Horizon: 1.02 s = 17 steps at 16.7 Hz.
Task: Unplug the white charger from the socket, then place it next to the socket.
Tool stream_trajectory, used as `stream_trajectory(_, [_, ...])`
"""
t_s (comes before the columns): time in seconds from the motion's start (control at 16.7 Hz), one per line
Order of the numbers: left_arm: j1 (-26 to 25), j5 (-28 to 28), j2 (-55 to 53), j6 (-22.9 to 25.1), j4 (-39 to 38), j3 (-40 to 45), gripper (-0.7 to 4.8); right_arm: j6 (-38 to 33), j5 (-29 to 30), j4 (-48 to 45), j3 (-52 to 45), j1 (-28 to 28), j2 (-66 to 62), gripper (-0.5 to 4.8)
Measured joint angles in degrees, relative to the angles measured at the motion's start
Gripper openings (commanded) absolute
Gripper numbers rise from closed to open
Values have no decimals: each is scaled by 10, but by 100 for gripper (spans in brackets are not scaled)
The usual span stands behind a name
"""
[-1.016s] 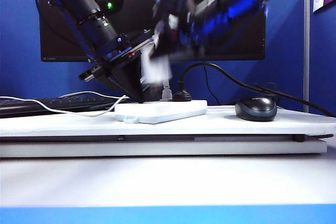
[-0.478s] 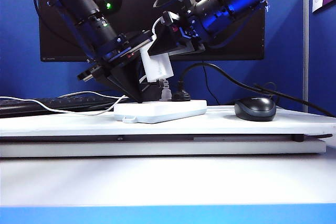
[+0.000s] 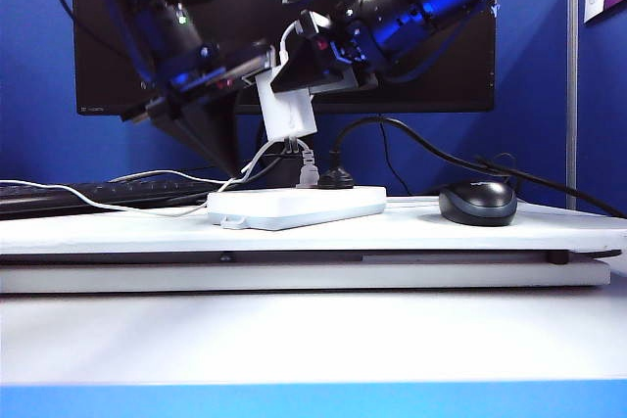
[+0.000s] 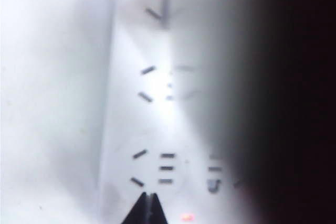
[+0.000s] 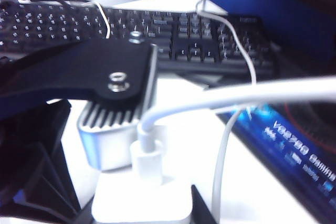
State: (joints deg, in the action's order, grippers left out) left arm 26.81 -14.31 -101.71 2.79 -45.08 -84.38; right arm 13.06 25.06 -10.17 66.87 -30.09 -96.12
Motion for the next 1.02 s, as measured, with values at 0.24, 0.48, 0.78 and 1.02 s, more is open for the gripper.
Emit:
stream_trajectory(0.24, [-4,9,23,2,-13,-42,-5,3,2,7,0,0,2,-1])
stream_trajectory(0.48, [-4,9,78,18,-12,-66,-5,3,2,11,0,0,2,-1])
stream_trajectory(0.78, [-16,-134,184,95,2,-68,-5,-14,31,10,0,-2,2,-1])
stream_trajectory(1.02, [-16,-161,235,99,49,-68,-5,-107,32,-2,0,-2,2,-1])
